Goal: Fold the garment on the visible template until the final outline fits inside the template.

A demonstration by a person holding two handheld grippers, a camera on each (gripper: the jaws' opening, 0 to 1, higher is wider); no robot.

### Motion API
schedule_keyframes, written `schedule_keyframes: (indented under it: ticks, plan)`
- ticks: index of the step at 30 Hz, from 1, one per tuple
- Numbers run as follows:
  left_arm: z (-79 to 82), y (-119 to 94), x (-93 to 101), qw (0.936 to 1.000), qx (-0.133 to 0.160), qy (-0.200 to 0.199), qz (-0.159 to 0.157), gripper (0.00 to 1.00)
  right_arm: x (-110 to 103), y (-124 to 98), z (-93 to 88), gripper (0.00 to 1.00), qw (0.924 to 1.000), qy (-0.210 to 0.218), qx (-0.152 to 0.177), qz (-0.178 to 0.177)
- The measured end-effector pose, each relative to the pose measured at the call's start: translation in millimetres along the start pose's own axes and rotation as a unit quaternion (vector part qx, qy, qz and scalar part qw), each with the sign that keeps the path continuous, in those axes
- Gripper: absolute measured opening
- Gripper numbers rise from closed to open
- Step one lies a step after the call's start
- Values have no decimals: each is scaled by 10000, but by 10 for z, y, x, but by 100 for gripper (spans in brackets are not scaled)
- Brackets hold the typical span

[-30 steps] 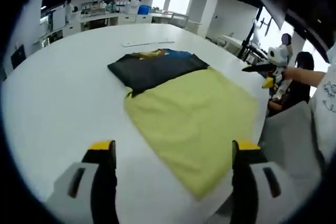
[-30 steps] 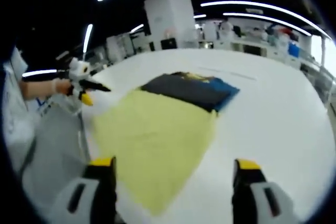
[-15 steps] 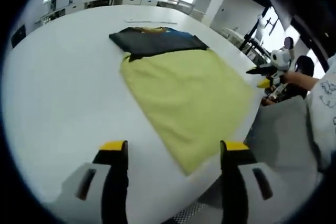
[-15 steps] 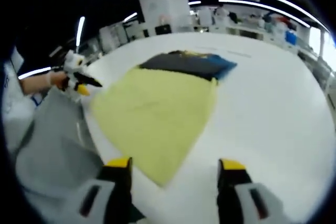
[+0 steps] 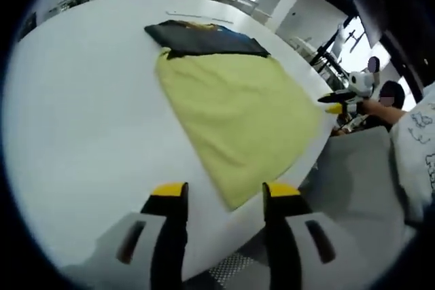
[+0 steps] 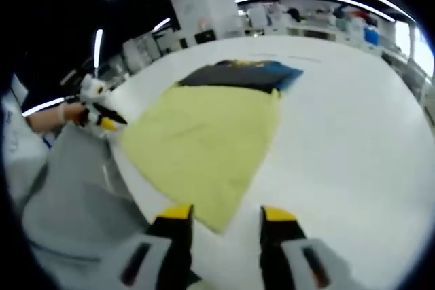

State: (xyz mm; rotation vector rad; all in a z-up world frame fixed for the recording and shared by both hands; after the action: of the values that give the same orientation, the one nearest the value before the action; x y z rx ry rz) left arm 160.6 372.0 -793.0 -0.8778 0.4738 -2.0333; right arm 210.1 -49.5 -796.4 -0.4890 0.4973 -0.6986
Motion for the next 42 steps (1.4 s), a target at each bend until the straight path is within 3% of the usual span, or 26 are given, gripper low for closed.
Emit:
schedule_keyframes:
  ticks: [17, 20, 21, 23, 32, 40, 42]
  plan:
    - [-123, 71, 23, 9992, -81, -370, -108, 11, -45, 98, -118, 6, 9979, 644, -44, 106]
    - [-153, 85, 5, 9992, -184, -350, -32, 1, -42, 108, -121, 0, 9975, 699, -29, 98]
    - [-154, 76, -4, 9992, -189, -355, -55, 0, -53, 109, -91, 0, 9953, 953, 103, 117]
    - [-152, 57, -21, 9983, -218, -534, -35, 0, -25, 83, -77, 0, 9944, 1035, 145, 125]
    - [-86, -67, -2, 9972, -131, -704, -207, 0, -140, -74, 17, 0, 9927, 1160, 276, 202]
    - [-39, -274, 142, 9961, -99, -782, -404, 0, -292, -261, 8, 0, 9898, 1363, 254, 312]
    - [-27, -331, 280, 9958, -122, -789, -448, 0, -337, -321, -1, 0, 9888, 1433, 243, 344]
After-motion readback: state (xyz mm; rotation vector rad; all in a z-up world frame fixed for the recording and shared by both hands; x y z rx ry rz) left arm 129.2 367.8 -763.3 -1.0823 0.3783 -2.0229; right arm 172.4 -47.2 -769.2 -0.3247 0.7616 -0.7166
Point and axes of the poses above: the point that each gripper's makers call its tool centre point, and the gripper's own axes: y roughly forward along the fingers, x roughly to its right, z roughly out of its top, the point moved 5 cm from there along -y, roughly backward along the fingers, and after that the axes turned 11 degrees about x, right-handed, at the moved point
